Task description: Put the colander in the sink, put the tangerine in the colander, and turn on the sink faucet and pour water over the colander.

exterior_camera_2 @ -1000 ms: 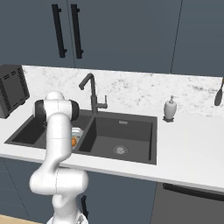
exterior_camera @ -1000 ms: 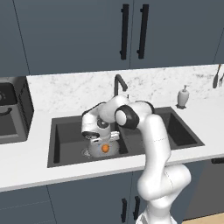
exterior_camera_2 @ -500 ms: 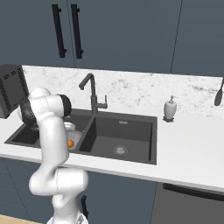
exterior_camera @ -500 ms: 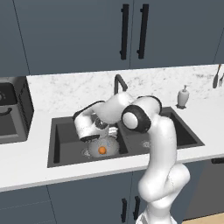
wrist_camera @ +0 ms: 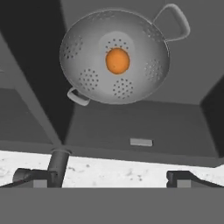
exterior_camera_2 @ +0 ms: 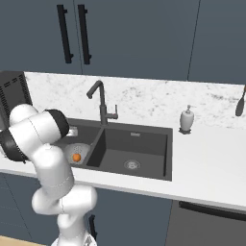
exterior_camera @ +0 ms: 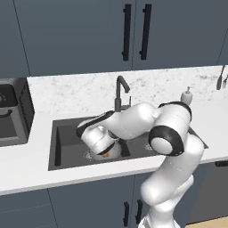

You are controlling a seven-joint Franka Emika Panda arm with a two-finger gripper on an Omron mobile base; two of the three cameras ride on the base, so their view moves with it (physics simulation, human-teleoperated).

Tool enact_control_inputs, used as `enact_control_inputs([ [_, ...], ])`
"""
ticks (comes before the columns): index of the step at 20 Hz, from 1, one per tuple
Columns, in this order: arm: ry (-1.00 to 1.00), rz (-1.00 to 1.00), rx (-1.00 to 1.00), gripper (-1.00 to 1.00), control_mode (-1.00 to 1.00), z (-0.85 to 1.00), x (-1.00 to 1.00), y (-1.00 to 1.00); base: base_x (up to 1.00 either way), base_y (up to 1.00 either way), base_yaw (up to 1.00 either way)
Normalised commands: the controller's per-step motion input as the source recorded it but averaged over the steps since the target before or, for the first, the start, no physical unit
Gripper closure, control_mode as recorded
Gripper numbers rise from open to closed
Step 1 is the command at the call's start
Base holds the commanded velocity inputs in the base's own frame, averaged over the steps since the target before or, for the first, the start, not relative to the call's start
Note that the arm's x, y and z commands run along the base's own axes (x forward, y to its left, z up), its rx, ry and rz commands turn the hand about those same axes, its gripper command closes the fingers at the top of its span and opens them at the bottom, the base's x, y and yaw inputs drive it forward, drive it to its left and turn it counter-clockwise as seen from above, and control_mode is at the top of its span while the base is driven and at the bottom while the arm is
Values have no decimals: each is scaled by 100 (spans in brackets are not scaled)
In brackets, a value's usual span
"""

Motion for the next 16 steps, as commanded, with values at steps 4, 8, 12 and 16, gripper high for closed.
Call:
enact_control_inputs([
  [4,5,32,-15,-100,-100,100,-44,2,0,0,0],
  [8,6,44,-15,-100,-100,99,-39,0,0,0,0],
  [12,10,56,-16,-100,-100,87,-42,0,0,0,0],
  [16,9,66,-15,-100,-100,71,-36,-4,0,0,0],
])
